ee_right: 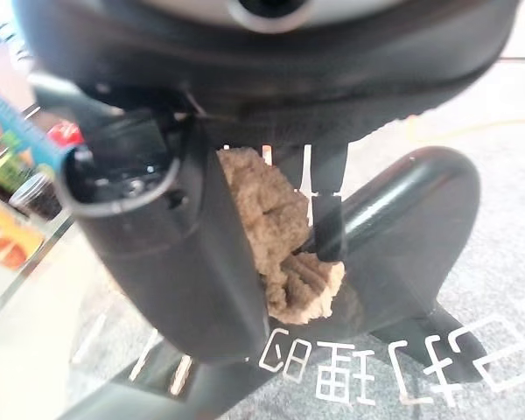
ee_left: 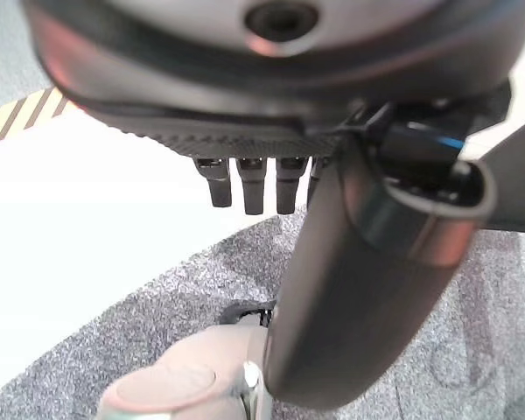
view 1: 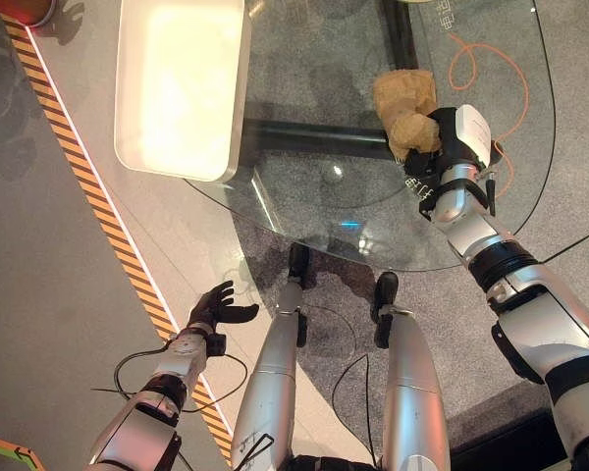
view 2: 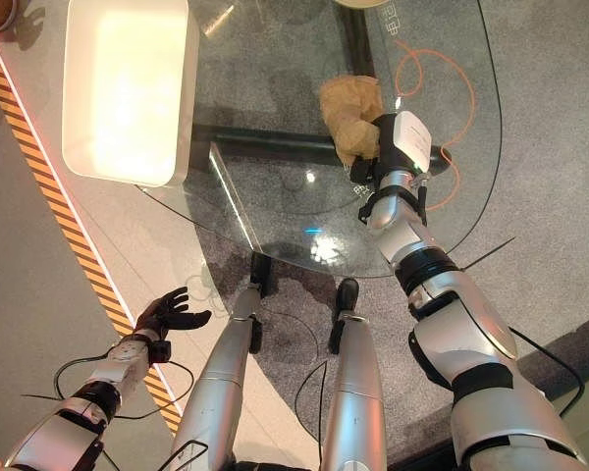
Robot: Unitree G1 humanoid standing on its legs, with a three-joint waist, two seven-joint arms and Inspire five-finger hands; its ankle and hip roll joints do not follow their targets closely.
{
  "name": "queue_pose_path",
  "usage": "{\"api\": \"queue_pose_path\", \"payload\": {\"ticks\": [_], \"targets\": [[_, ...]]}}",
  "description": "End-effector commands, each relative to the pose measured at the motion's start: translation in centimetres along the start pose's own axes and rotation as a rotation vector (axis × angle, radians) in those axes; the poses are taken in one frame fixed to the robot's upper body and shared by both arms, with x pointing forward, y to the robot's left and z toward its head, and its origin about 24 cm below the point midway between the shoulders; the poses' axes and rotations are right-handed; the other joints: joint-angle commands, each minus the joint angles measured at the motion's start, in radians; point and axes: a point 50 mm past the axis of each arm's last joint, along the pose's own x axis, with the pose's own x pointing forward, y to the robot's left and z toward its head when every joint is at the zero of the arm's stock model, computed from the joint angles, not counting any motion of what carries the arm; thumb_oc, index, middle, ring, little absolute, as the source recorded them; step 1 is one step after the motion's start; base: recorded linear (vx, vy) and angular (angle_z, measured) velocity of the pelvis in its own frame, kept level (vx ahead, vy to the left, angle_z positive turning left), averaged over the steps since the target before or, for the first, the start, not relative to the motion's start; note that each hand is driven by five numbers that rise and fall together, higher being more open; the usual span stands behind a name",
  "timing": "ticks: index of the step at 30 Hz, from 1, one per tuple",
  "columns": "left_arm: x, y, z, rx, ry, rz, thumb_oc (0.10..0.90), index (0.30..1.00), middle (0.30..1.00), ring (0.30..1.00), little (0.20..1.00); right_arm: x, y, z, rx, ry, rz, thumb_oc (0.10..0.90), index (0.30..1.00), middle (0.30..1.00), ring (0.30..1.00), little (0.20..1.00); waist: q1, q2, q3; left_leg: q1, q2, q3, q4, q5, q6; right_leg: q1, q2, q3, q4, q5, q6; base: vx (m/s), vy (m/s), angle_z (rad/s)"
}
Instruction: Wipe the table with a cloth and put it in the basket.
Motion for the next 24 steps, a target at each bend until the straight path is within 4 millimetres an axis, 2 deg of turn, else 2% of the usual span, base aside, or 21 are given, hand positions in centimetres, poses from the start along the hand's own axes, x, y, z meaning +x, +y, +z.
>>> {"api": "queue_pose_path", "payload": {"ticks": [1, 6, 14, 24], "targets": [[-0.1, 0.0, -0.7, 0.011, 0.019, 0.041, 0.800, 0.900, 0.900, 0.900, 0.900, -1.7, 3.1, 7.5, -0.051, -0.356, 0.181, 0.100, 0.300, 0.300, 0.300, 0.200, 0.023, 0.009, -0.020, 0.042, -0.107, 0.080, 0.135, -0.184, 0.089, 0.052, 0.042, -0.066, -0.227, 0.119, -0.021, 0.00, 0.000, 0.00], [-0.1, -0.1, -0.8, 0.010, 0.022, 0.042, 0.800, 0.900, 0.900, 0.900, 0.900, -3.9, 5.1, 9.8, -0.065, -0.495, 0.280, 0.100, 0.300, 0.300, 0.300, 0.200, 0.018, 0.009, -0.020, 0.046, -0.110, 0.080, 0.125, -0.175, 0.086, 0.052, 0.043, -0.063, -0.232, 0.123, -0.020, 0.00, 0.000, 0.00], [-0.1, -0.2, -0.8, 0.015, 0.019, 0.040, 0.800, 0.900, 0.900, 0.900, 0.900, -6.6, 6.4, 12.5, -0.066, -0.661, 0.382, 0.100, 0.300, 0.300, 0.300, 0.200, 0.015, -0.003, -0.020, 0.046, -0.110, 0.078, 0.123, -0.170, 0.083, 0.051, 0.045, -0.058, -0.236, 0.129, -0.016, 0.00, 0.000, 0.00], [0.0, 0.2, -0.5, 0.017, 0.024, 0.051, 0.800, 0.900, 0.900, 0.900, 0.900, -8.0, 7.6, 12.4, -0.101, -0.695, 0.454, 0.100, 0.300, 0.300, 0.300, 0.200, 0.010, -0.010, -0.020, 0.047, -0.111, 0.078, 0.122, -0.166, 0.083, 0.052, 0.042, -0.057, -0.240, 0.135, -0.014, 0.00, 0.000, 0.00]]}}
